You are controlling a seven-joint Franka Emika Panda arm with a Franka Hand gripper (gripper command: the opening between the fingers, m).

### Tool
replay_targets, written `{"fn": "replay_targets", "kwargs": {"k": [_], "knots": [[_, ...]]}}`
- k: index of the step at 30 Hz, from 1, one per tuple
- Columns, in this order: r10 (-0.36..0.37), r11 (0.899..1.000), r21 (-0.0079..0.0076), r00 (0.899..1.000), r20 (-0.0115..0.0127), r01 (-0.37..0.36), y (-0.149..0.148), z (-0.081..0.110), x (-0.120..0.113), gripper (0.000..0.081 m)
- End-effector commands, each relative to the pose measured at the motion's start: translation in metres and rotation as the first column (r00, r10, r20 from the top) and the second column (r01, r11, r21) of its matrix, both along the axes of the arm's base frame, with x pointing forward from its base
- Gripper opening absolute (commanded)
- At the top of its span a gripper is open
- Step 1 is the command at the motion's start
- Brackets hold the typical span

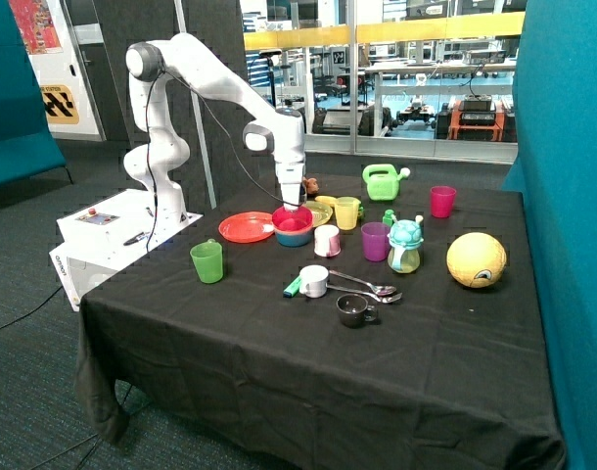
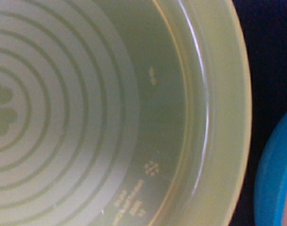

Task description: Stack the bowls

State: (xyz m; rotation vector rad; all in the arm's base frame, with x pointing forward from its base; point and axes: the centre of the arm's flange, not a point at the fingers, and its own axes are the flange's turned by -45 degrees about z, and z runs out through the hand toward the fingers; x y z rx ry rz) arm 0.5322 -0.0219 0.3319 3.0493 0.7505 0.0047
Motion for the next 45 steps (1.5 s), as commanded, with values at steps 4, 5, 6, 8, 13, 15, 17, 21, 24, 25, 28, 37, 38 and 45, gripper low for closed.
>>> {"fn": "replay_targets", "kwargs": {"k": [4,5,6,8,13,15,17,21,24,25,28,37,38,45], "knots": [[0.005,1.0,0.0005,1.0,-0.0032,-0.005,0.0,-0.001,0.005,0.0497],[0.005,1.0,0.0005,1.0,-0.0032,-0.005,0.0,-0.001,0.005,0.0507],[0.005,1.0,0.0005,1.0,-0.0032,-0.005,0.0,-0.001,0.005,0.0512],[0.007,1.0,0.0005,1.0,-0.0032,-0.007,0.0,-0.002,0.005,0.0532],[0.005,1.0,0.0005,1.0,-0.0032,-0.005,0.001,-0.003,0.006,0.0595],[0.008,1.0,0.0005,1.0,-0.0032,-0.008,0.001,-0.002,0.006,0.0589],[0.009,1.0,0.0005,1.0,-0.0032,-0.009,0.0,0.0,0.005,0.0576],[0.002,1.0,0.0005,1.0,-0.0032,-0.002,-0.005,0.009,0.004,0.0542],[0.001,1.0,0.0005,1.0,-0.0032,-0.001,-0.009,0.014,0.004,0.0526],[-0.002,1.0,0.0005,1.0,-0.0032,0.002,-0.011,0.017,0.004,0.0523],[-0.009,1.0,0.0005,1.0,-0.0032,0.009,-0.016,0.024,0.004,0.0514],[-0.048,0.999,0.0005,0.999,-0.0032,0.048,-0.035,0.045,-0.003,0.0473],[-0.052,0.999,0.0005,0.999,-0.0032,0.052,-0.037,0.048,-0.004,0.047],[-0.068,0.998,0.0005,0.998,-0.0032,0.068,-0.045,0.064,-0.013,0.0453]]}}
